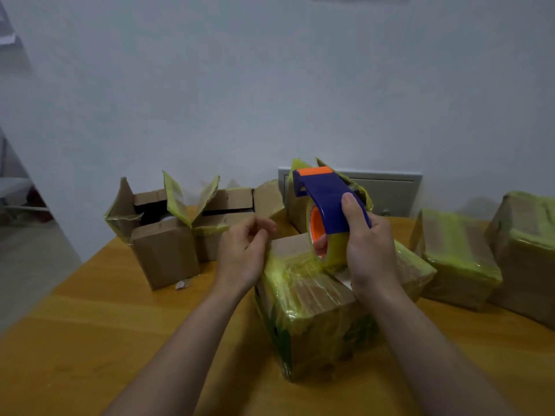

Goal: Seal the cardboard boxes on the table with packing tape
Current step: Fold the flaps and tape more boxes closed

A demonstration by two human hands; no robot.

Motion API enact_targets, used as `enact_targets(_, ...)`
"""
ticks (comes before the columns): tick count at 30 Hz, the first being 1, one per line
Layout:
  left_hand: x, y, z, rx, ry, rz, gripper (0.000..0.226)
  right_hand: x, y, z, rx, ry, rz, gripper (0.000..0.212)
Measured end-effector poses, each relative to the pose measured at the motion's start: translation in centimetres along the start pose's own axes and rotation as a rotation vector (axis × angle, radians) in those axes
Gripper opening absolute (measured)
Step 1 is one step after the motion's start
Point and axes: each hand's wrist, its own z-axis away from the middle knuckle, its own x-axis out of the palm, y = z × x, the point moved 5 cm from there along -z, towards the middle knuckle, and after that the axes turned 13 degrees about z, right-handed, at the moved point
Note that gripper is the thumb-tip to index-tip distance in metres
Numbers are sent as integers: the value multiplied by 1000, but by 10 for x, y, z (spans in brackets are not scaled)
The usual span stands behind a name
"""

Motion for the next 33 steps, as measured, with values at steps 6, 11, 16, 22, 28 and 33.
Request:
enact_targets(6,28,11,25,-152,174,274,22,-1,0,1,12,20,-7,48)
enact_targets(11,27,3,39,-65,128,236,43,-2,0,2,4,5,1,45)
enact_targets(16,28,-8,61,-219,91,379,68,-6,0,5,7,11,13,45)
enact_targets(22,35,2,73,-121,154,394,64,-7,1,6,-1,27,11,45)
enact_targets(28,31,-9,84,109,-58,139,104,-8,1,8,0,25,2,37)
enact_targets(33,27,-4,85,137,-61,-18,99,-6,2,5,-22,12,18,39)
